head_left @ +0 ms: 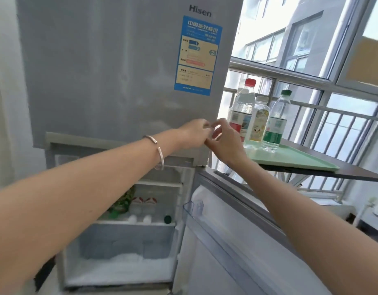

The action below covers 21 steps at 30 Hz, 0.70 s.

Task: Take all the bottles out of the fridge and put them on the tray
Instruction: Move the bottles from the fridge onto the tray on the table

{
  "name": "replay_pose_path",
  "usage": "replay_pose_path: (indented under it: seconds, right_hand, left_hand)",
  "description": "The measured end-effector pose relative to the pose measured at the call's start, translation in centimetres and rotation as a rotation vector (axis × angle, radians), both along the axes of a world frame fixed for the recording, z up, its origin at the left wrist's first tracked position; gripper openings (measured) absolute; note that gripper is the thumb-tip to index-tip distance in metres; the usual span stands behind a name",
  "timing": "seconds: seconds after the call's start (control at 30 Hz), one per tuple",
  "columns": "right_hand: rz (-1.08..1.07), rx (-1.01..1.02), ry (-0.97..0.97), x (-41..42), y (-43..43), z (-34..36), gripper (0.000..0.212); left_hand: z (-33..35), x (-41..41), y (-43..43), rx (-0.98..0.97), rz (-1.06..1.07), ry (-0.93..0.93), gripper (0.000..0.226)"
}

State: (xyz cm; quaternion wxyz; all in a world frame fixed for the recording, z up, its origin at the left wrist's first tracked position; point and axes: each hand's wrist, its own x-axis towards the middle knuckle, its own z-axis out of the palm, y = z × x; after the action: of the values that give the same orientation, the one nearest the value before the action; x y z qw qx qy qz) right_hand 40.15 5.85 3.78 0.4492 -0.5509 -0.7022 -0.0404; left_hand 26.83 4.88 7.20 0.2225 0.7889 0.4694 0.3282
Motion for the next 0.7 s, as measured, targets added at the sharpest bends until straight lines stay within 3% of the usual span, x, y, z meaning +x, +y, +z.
replay_pose_path:
  seconds: [0.1,0.2,0.27,0.37,0.43,0.5,0.6,0.7]
  right_hand:
    - [0.08,-0.197,-0.093,-4.4,-0.5,-1.1,0.037]
    - [0.181,-0.364,-0.209,-8.8,-0.5,-3.3,0.017]
    - [0.269,-0.466,-0.301,-11.5,-0.1,-5.3,0.017]
    - [0.346,-0.664,-0.393,-15.5,1.4,-9.2,0.046]
    - [0.353,-0.761,-0.432,-18.0,3.0,-12.5,0.052]
    - [0.377,-0.816,-0.451,-19.9,4.6,-15.8,0.062]
    - [0.348,-0.866,-0.553,-21.3,6.8,-20.0,0.095]
    - [0.304,-0.895,-0.602,-22.1,8.8,-23.7,0.106]
  left_hand:
    - [-1.5,-4.6,-0.4,-0.056,0.035,0.128,0.023]
    - [-4.1,-9.3,0.4,-0.17,0.101,0.304,0.043]
    - [-6.1,-12.1,1.3,-0.296,0.123,0.353,0.047]
    - [-9.7,-15.3,2.3,-0.412,0.18,0.442,0.045]
    - [-12.5,-17.3,3.4,-0.435,0.22,0.498,0.046]
    - [-15.6,-19.0,5.1,-0.449,0.251,0.5,0.041]
    - [-19.8,-20.9,7.2,-0.492,0.306,0.544,0.037]
    - [-23.7,-22.5,9.5,-0.512,0.353,0.581,0.033]
